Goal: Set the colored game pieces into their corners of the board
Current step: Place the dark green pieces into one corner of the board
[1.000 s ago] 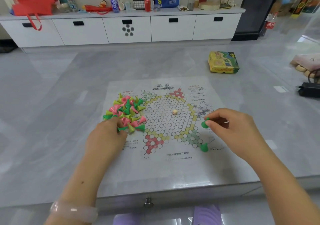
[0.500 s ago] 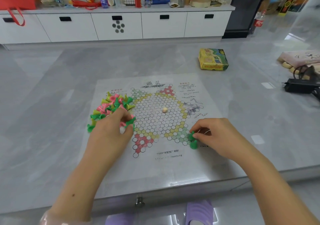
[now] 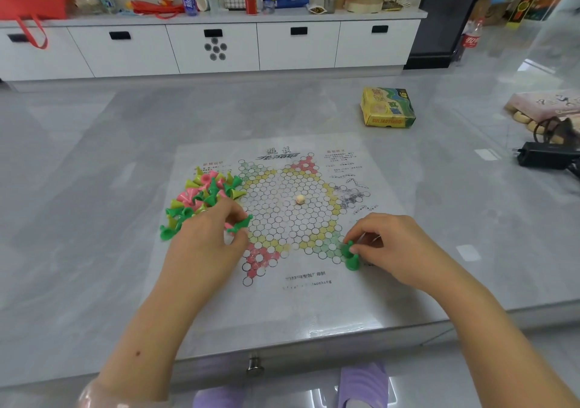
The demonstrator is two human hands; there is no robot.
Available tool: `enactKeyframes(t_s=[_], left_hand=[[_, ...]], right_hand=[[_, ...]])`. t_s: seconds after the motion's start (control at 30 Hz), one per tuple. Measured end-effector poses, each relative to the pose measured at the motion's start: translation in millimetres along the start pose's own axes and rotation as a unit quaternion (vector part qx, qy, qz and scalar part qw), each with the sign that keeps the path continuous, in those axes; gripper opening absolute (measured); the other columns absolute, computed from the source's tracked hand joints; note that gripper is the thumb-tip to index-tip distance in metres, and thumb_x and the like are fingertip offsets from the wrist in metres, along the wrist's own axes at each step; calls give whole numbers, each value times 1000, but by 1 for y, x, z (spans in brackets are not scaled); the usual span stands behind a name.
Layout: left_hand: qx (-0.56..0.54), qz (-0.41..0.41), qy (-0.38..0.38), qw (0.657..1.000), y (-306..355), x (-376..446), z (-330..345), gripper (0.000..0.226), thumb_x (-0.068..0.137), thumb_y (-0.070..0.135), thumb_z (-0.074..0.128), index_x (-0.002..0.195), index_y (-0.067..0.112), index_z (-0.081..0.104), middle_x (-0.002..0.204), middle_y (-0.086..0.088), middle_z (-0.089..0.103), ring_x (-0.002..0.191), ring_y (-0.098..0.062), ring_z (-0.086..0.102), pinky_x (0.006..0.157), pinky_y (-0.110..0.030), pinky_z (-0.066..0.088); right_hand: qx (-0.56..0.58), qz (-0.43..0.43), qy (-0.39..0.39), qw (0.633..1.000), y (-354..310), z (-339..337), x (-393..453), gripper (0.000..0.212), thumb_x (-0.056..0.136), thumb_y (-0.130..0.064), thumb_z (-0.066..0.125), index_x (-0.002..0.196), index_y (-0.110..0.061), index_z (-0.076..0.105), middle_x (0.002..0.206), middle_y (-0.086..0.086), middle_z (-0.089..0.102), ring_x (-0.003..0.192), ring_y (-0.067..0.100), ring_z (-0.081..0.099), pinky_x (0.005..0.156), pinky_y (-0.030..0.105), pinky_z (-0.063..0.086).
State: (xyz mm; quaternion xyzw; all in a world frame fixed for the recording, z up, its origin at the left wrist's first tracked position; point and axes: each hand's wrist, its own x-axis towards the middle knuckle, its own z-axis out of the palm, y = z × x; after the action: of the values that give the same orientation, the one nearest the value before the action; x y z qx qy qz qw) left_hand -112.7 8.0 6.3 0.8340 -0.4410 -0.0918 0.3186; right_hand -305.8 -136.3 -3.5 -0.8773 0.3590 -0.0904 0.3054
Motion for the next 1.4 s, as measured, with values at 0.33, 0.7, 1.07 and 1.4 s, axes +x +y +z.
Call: enactKeyframes(t_s=[0.33, 0.7, 1.07, 1.4], left_hand=[[-96, 4, -47, 994, 17, -5, 4, 17, 83, 19, 64, 87, 25, 49, 88, 20, 58, 67, -4, 55, 60, -11, 44], [-192, 6, -117, 974, 31, -9, 14, 23, 78, 23, 69, 77, 25, 46, 83, 13, 67, 64, -7, 51, 68, -26, 46], [-191, 42, -139, 971, 26, -10, 15, 21, 79, 26, 68, 80, 24, 47, 82, 17, 64, 58, -4, 43, 60, -20, 40], [-199, 55, -128, 970, 18, -9, 10, 19, 79, 24, 68, 82, 20, 49, 80, 15, 63, 59, -8, 48, 61, -24, 43]], right_hand=[[111, -28, 85, 990, -28, -15, -8, 25, 83, -9, 62, 92, -32, 65, 85, -15, 65, 80, 0, 59, 78, 8, 47], [193, -56, 22, 979, -52, 1, -8, 22, 79, -14, 67, 72, -34, 66, 71, -5, 67, 68, 5, 61, 59, 14, 48], [172, -75, 20, 982, -51, 6, -4, 7, 78, -17, 68, 78, -23, 72, 71, -5, 67, 67, 4, 59, 57, 14, 45], [173, -91, 24, 981, -61, 13, -1, 9, 80, -17, 66, 74, -22, 71, 72, -4, 68, 68, 9, 60, 67, 25, 49]])
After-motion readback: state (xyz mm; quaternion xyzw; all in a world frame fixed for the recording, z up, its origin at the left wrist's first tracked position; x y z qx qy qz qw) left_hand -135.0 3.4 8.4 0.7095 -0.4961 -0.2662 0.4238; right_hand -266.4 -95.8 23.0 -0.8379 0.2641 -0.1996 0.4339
